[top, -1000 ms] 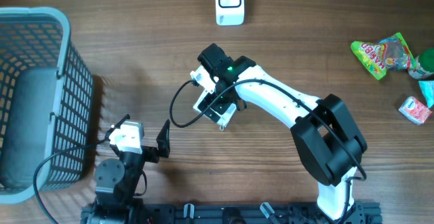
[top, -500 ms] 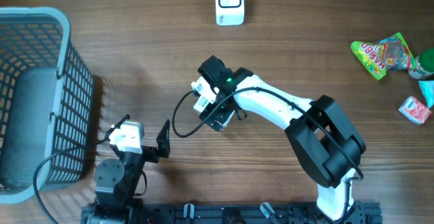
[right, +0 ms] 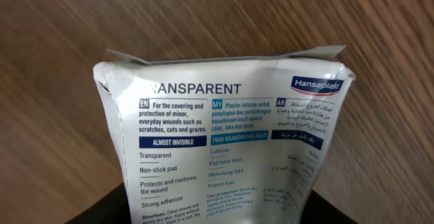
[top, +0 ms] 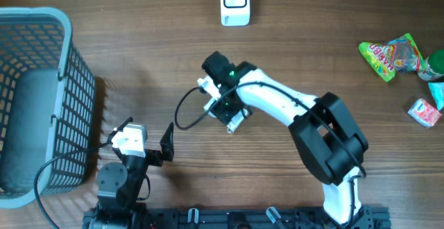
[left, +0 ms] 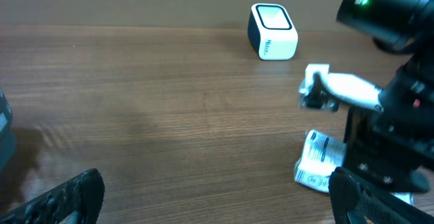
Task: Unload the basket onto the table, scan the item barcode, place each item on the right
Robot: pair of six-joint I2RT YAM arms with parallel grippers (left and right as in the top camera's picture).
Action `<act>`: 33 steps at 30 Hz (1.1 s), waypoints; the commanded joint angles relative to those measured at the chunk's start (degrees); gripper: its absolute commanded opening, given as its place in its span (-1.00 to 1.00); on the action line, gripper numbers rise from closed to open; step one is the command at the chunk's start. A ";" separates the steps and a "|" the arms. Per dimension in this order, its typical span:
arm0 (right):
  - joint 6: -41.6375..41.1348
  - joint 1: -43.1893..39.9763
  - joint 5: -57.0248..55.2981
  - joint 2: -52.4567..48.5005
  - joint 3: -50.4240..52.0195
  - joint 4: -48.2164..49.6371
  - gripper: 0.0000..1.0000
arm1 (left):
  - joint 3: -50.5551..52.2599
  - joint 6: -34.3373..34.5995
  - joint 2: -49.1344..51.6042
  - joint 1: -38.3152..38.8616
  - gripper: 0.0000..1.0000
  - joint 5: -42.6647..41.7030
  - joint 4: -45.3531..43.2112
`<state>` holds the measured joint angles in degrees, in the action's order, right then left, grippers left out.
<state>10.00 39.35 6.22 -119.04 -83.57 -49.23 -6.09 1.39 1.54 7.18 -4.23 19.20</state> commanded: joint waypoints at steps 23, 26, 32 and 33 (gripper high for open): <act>-74.44 -13.86 -3.87 2.78 -7.89 -12.35 1.00 | 0.24 0.57 -0.31 0.22 1.00 -0.46 -0.22; -83.76 -13.90 -4.00 2.78 -7.91 -11.50 0.99 | 0.24 0.57 -0.31 0.22 1.00 -0.46 -0.22; -77.29 -13.92 -18.25 2.75 -7.50 -20.63 -0.48 | 0.24 0.59 -0.31 0.22 1.00 -0.46 -0.22; -74.79 -13.81 -17.94 2.73 -5.90 -20.28 -0.49 | 0.24 0.57 -0.31 0.22 1.00 -0.46 -0.22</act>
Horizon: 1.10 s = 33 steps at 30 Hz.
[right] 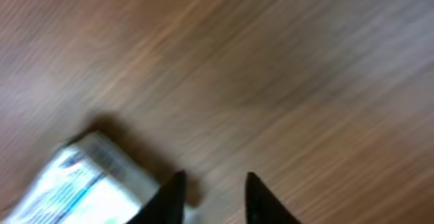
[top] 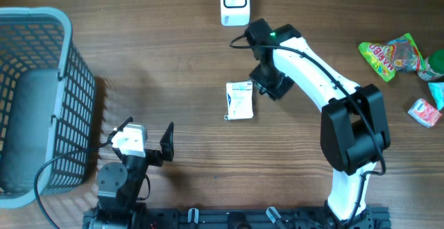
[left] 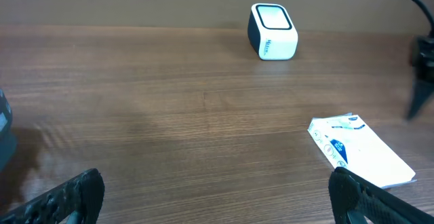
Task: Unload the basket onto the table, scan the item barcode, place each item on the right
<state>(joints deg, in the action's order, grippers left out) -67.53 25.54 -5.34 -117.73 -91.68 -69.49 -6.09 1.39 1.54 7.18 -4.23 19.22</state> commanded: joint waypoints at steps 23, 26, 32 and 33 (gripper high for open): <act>19.58 2.91 53.02 2.25 16.90 42.14 0.35 | 0.24 0.57 -0.31 0.22 1.00 -0.46 -0.24; 37.79 2.91 53.70 8.41 16.81 37.90 0.98 | 0.24 0.57 -0.31 0.22 1.00 -0.46 -0.24; 94.64 2.91 27.63 17.90 16.81 36.35 0.99 | 0.24 0.57 -0.31 0.22 1.00 -0.46 -0.24; 98.42 2.91 25.66 16.59 16.81 36.26 1.00 | 0.24 0.57 -0.31 0.22 1.00 -0.46 -0.24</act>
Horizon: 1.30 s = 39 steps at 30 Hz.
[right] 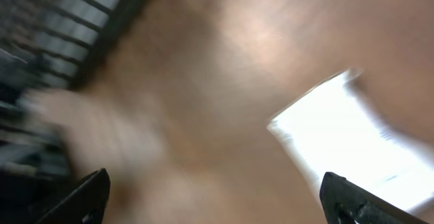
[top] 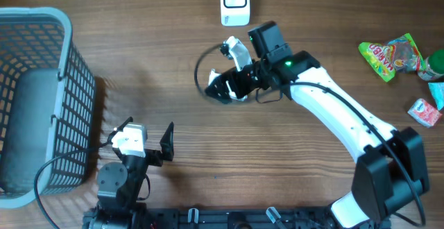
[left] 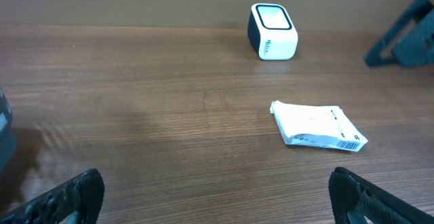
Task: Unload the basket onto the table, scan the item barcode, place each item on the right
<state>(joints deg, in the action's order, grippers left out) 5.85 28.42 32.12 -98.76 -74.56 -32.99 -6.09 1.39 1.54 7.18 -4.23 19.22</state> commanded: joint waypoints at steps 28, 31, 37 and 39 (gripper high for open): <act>29.92 1.90 -21.77 -23.80 -5.92 7.41 0.99 | 0.24 0.59 -0.31 0.22 1.00 -0.46 -0.24; 29.94 1.84 -23.28 -23.82 -6.23 8.04 0.91 | 0.24 0.59 -0.31 0.22 1.00 -0.46 -0.24; 28.89 1.84 -19.21 -23.82 -9.03 4.28 0.57 | 0.24 0.57 -0.31 0.22 1.00 -0.46 -0.24; 28.35 1.84 -16.26 -23.69 -13.29 -1.25 0.57 | 0.24 0.57 -0.31 0.22 1.00 -0.46 -0.24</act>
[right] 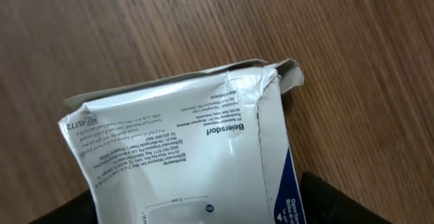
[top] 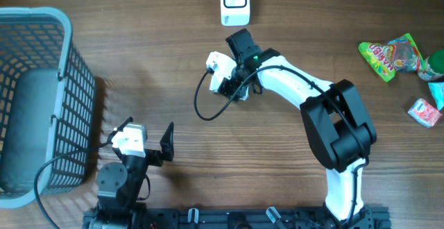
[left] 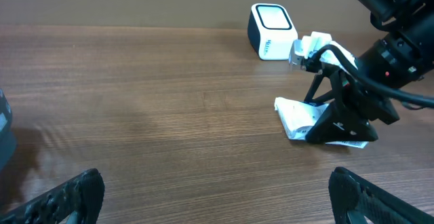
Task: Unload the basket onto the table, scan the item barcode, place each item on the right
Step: 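Hold the Hansaplast pack up against the white scanner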
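A white plaster packet (right: 183,136) with fine print and a blue edge lies on the wooden table (top: 139,48), left of centre below the scanner. My right gripper (top: 234,89) is down on it, a dark finger pressed against each side. In the left wrist view the packet (left: 291,115) peeks out from under that gripper's black fingers. The white scanner box (top: 234,1) stands at the table's far edge, a short way beyond the packet. My left gripper (left: 217,197) rests open near the front edge, with nothing between its fingers.
A grey-blue wire basket (top: 66,55) fills the left side. Colourful snack bags (top: 392,57) and a small pink packet (top: 424,111) lie at the far right. The right arm's black cable (top: 201,107) loops over the table beside the packet.
My right gripper hung open above the packet, which lay flat with its barcode showing. Now it is down on the packet with its fingers against both sides. The left arm has not moved.
First my right gripper held the packet mid-table. Then the packet lay loose on the table with the gripper off to its right. Then it lay turned, barcode showing, under the raised gripper. Now the gripper grips it again.
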Robot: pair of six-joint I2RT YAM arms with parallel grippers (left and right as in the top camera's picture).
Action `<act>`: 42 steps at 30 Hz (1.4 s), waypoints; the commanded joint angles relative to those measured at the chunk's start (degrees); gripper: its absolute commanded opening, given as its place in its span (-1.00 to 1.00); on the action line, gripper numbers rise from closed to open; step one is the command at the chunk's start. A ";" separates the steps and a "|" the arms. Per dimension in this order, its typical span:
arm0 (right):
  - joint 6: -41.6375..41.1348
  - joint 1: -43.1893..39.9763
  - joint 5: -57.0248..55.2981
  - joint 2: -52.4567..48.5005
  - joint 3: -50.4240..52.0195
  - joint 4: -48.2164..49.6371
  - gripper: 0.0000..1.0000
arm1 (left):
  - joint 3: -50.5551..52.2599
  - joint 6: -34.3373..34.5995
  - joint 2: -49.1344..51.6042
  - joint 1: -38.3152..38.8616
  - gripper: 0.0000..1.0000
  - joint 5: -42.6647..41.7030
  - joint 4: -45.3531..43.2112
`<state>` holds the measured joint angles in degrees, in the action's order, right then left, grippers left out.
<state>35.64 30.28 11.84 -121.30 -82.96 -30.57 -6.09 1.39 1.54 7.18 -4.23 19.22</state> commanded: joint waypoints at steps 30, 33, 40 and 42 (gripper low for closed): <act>-16.13 -9.77 12.61 -0.94 -26.71 -12.96 0.35 | 0.24 0.57 -0.31 0.22 1.00 -0.46 -0.24; -11.19 -9.77 4.11 -1.16 -26.47 -2.67 0.08 | 0.24 0.59 -0.31 0.22 1.00 -0.46 -0.24; -5.77 -9.77 -7.52 -3.76 -26.47 17.92 0.08 | 0.24 0.57 -0.31 0.22 1.00 -0.46 -0.24; -3.61 -9.70 -11.08 -5.03 -26.47 22.97 0.08 | 0.24 0.57 -0.31 0.22 1.00 -0.46 -0.24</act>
<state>28.45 20.73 7.99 -122.78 -108.55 -11.18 -6.09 1.39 1.54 7.18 -4.23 19.20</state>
